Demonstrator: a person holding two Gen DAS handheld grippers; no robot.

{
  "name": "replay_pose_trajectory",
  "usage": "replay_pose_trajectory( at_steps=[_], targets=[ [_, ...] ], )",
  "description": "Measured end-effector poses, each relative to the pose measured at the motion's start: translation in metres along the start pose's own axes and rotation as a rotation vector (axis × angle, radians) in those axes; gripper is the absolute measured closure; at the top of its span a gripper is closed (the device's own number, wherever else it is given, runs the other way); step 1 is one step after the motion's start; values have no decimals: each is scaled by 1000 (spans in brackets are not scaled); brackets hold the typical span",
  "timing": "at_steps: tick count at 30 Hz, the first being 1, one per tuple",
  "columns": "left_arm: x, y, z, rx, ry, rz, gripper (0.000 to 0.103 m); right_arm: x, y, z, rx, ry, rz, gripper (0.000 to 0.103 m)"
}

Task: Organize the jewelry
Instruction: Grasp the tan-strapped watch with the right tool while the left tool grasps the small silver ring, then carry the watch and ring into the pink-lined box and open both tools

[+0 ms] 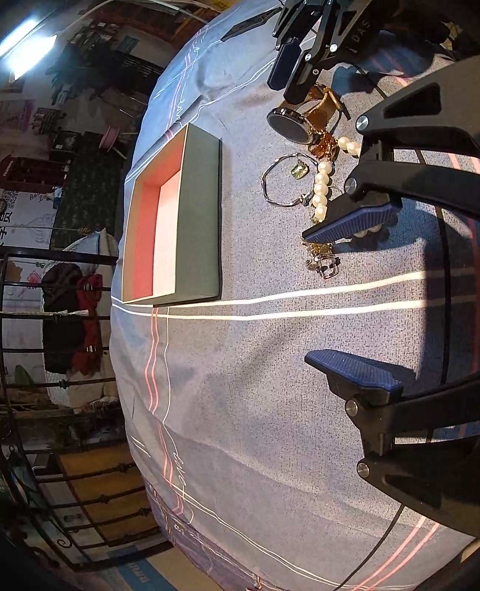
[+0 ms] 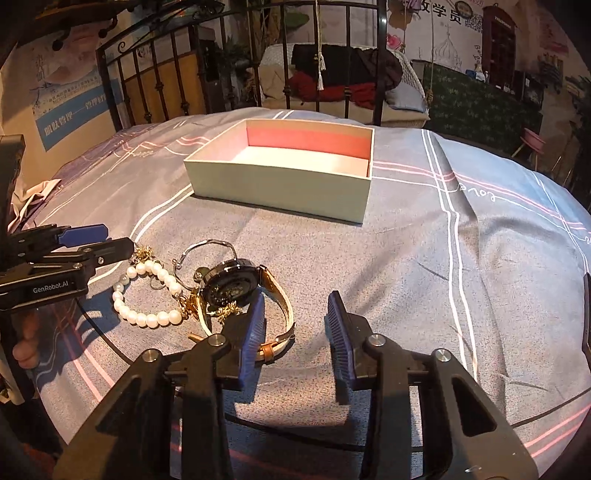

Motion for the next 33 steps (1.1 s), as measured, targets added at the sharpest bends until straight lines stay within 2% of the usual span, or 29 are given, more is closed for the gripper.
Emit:
replay_pose_trajectory(
  at_steps=[6,9,11,12,13,14,15,17,24,33],
  targets=[
    [-5,-7,-6,-32,39,-13,47,-3,-7,-2,-35,1,25,70],
    [-2,-7,-8,-33,42,-33,47,-5,-8,-2,-39,8,38,75],
    [4,-6,-11,-26,39,-54,47,-9,-8,-2,-40,21,45,82],
    [7,-5,-13,-24,33,-67,52,-11,-8,-3,-42,29,51,86],
    [10,-5,-14,-23,21,-78,66,-13,-8,-3,-45,23,66,86],
    [13,-5,-15,-24,7,-89,74,-15,-7,-4,-44,18,86,86],
    [14,-5,-15,-18,-2,-95,86,-16,-7,-3,-42,16,94,89],
    [16,-4,-13,-4,-12,-97,86,-14,-7,-2,-35,13,90,93],
    [14,6,2,50,-33,-54,86,-15,3,11,44,1,108,94],
    [24,44,16,124,-98,-16,86,-7,37,28,129,1,115,94]
  ],
)
Point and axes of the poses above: each gripper's, at about its wrist camera, not at the fingertips, and z roughly against the way its jaws point, x to its right, y to its top, the point moved 5 cm from there along -z, roughly the way its jaws point, and after that the axes turned 12 degrees about x, right-handed, at the moved point
